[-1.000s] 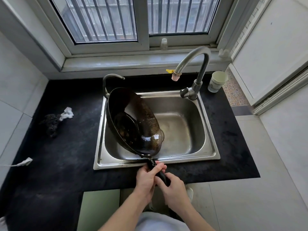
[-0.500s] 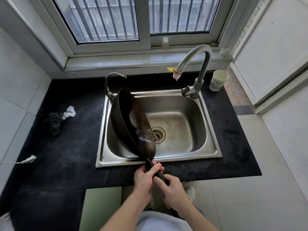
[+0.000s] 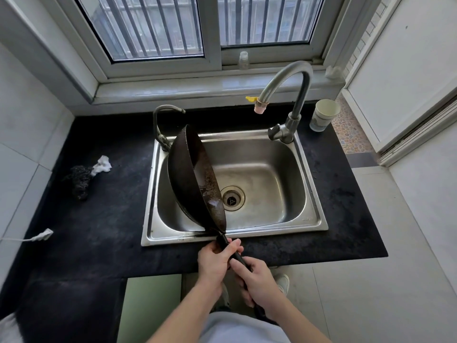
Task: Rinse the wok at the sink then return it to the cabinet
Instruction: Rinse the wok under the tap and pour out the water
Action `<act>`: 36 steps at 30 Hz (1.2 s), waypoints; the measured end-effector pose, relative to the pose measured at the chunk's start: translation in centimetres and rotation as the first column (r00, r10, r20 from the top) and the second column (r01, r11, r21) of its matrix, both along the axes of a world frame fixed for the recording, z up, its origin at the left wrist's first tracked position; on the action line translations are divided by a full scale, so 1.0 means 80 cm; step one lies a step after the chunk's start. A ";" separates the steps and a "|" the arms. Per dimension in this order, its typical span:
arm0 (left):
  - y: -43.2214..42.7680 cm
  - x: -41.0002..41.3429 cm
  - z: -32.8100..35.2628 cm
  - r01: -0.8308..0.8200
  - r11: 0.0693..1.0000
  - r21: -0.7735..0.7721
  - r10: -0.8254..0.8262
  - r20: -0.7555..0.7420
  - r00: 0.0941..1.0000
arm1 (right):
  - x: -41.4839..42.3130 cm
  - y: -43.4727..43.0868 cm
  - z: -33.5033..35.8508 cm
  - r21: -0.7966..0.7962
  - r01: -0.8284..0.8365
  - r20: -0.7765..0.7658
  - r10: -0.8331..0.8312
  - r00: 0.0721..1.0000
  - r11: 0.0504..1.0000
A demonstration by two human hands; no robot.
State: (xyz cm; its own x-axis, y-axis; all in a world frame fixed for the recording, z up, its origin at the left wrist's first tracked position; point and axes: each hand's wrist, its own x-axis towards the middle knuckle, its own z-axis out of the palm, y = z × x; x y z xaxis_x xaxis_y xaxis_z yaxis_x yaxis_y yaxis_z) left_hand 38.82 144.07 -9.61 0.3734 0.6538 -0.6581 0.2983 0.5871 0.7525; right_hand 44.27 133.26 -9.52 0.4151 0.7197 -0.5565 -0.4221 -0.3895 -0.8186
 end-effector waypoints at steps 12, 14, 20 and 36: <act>0.000 0.005 0.003 0.060 0.997 0.042 -0.057 -0.071 0.996 | 0.003 -0.002 -0.004 -0.006 0.011 -0.095 -0.011 0.995 1.000; 0.000 0.007 0.005 0.064 0.997 0.053 -0.060 -0.074 0.995 | 0.004 -0.002 -0.004 -0.004 0.019 -0.112 -0.019 0.994 1.000; 0.000 0.012 0.006 0.078 0.995 0.066 -0.071 -0.095 0.993 | 0.007 -0.002 -0.004 -0.006 0.046 -0.157 -0.047 0.986 0.999; 0.004 0.022 0.005 0.138 0.988 0.070 -0.125 -0.162 0.979 | 0.015 0.001 -0.001 -0.050 0.090 -0.293 -0.101 0.951 0.995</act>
